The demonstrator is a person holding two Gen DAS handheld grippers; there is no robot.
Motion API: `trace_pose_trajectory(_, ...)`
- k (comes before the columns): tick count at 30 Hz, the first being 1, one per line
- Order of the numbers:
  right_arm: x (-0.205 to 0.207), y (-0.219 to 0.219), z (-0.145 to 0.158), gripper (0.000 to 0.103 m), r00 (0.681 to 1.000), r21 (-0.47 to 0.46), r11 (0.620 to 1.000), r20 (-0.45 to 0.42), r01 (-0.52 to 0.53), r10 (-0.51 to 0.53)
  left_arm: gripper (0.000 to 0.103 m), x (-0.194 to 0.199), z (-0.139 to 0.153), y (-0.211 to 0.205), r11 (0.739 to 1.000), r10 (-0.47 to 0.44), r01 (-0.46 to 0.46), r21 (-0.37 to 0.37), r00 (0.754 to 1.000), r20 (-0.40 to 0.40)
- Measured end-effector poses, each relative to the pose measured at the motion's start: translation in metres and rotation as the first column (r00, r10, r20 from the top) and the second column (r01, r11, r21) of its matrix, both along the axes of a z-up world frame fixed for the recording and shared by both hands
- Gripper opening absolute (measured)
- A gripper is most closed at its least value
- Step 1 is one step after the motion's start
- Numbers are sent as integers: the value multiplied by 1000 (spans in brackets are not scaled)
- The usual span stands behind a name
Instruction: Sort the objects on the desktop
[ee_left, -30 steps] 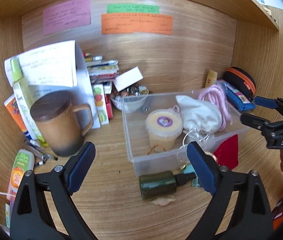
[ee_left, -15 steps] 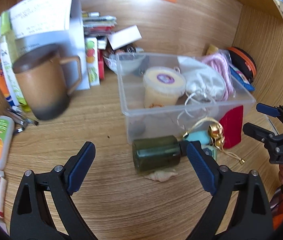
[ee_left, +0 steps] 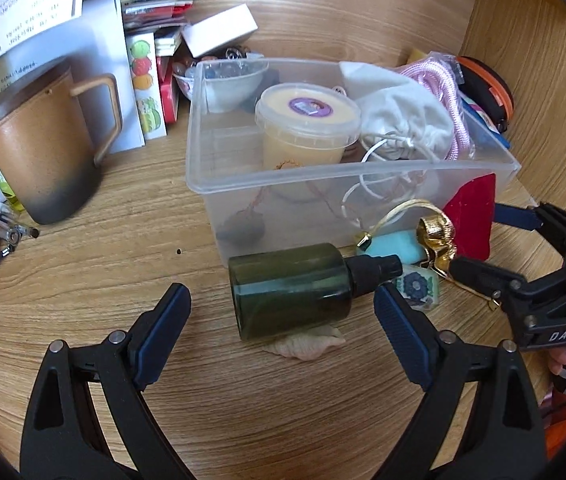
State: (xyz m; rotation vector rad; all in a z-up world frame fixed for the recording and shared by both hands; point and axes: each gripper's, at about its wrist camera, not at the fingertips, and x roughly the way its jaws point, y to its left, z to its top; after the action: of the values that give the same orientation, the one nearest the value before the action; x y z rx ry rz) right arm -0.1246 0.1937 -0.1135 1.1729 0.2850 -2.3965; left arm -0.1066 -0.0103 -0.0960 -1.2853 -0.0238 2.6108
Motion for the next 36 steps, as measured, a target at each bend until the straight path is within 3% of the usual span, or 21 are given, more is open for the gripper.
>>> trace_pose_trajectory(9, -5, -6, -6, 102, 999, -37, 999, 44, -15, 17, 94, -8, -4, 8, 1000, -14, 14, -7, 1000, 23)
trace_pose_trajectory(16, -4, -3, -4, 97, 999, -74, 997, 47, -9, 13, 94, -13, -7, 2, 1000, 15, -15, 12, 999, 42)
trace_pose_trajectory(19, -2, 0, -2, 89, 999, -81, 997, 45, -4, 8, 94, -11, -7, -1, 999, 27, -28, 24, 999, 37)
trace_pose_trajectory(23, 3, -3, 0, 69, 999, -74, 997, 27, -24, 26, 94, -9, -3, -7, 998, 45, -45, 44, 999, 10)
trace_pose_trajectory(25, 4, -5, -1, 66, 999, -60, 998, 13, -31, 32, 94, -9, -2, -10, 997, 57, -57, 49, 998, 6)
trace_pose_trajectory(30, 8, -4, 1, 50, 999, -82, 996, 9, -47, 48, 93, -9, -1, -14, 995, 75, -75, 61, 997, -3)
trace_pose_trajectory(36, 18, -3, 6, 33, 998, -91, 994, -28, -62, 60, 79, -9, 1, -16, 994, 66, -64, 91, 998, -17)
